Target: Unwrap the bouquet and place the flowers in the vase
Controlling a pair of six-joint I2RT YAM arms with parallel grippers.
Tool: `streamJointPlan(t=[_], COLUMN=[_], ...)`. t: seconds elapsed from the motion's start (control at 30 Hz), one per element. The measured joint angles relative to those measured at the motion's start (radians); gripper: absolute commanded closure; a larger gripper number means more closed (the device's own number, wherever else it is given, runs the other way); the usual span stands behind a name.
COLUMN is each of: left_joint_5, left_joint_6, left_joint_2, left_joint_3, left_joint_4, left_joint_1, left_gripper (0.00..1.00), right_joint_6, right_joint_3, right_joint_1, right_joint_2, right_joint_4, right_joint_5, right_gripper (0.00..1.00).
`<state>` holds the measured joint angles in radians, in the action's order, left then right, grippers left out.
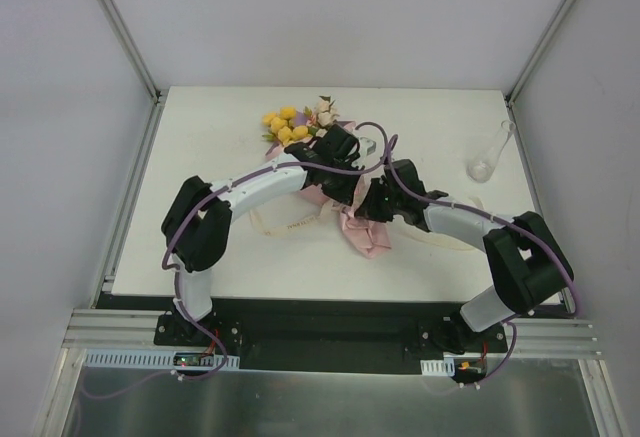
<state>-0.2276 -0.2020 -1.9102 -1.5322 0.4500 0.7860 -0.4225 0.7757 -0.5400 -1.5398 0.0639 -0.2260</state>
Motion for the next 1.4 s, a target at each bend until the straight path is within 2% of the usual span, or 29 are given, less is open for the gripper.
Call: streamJointPlan(t=[0.1,0.13,0.17,0.23,0.6,0.73,1.13,1.33,1.4], left_joint_5=[-0.008,-0.008,-0.006,0.001,0.034,0.056,0.133,0.159,0.162], left_joint_6=[-0.004,-0.004,-0.004,0.004,0.032,0.038,0.067,0.084,0.087], left_joint_2=[0.017,0.023,0.026,0.030,-0.050,-0.073,-0.086,-0.111,-0.119], left_joint_3=[0.000,0.000,0.000,0.000,-0.034,-0.034,-0.037,-0.059,-0.063], left_joint_4=[-0.006,-0.008,-0.010,-0.016,0.001,0.004,0.005,0.012,0.013], left_joint_1=[0.000,0.000,0.000,0.000,0.000,0.000,0.000,0.000,0.000], left_gripper=[0.98,0.83,0.75,0.70,0.78,0.73,0.70,0.80,0.90], right_joint_6=[0.001,0.001,0.002,0.003,0.003,0.003,0.000,-0.003,-0.004], right_joint_3=[0.016,0.018,0.021,0.027,0.027,0.014,0.009,0.009,0.009], right_joint_1=[0.002,0.002,0.002,0.002,0.006,0.006,0.006,0.006,0.006], right_joint_2=[0.001,0.002,0.003,0.005,0.010,0.010,0.006,-0.007,-0.011], right_joint_4=[-0.019,-0.024,-0.032,-0.048,-0.065,-0.055,-0.043,-0.030,-0.028], right_joint_5=[0.001,0.001,0.001,0.003,0.003,0.003,0.000,-0.005,-0.007], right_gripper=[0.93,0.92,0.92,0.92,0.92,0.92,0.92,0.92,0.92])
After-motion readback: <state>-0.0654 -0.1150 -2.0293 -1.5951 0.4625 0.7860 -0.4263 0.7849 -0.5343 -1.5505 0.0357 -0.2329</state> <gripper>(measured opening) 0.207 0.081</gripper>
